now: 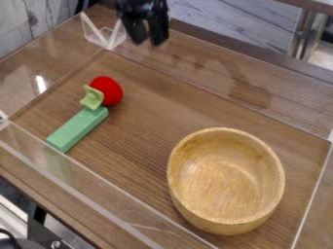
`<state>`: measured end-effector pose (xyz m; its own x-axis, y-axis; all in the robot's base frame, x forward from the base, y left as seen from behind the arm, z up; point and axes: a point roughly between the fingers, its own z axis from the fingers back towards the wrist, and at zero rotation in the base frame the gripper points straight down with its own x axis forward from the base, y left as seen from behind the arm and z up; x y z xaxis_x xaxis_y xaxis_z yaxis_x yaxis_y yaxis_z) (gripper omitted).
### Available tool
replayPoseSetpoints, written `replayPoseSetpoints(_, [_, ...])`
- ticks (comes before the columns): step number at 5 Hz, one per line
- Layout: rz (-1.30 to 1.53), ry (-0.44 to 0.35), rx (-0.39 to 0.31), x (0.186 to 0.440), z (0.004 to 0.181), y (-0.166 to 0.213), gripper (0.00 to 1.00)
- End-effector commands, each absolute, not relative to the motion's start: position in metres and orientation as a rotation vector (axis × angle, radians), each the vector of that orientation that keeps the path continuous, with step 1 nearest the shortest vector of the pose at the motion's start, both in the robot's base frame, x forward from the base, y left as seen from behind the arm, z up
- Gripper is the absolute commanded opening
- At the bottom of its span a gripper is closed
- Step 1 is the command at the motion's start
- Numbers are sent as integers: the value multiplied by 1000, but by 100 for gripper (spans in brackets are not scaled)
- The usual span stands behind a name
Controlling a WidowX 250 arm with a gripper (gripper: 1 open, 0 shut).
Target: Move the red fruit to the left
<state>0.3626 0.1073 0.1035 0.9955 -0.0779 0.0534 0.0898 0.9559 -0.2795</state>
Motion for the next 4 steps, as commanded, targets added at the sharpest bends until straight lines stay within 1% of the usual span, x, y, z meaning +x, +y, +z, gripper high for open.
replayPoseSetpoints(1, [-92,-82,-252,373,123,118,0])
replayPoseSetpoints(3, [-104,-52,-256,371,110,100,0])
replayPoseSetpoints(4, [-43,-49,-255,371,103,105,0])
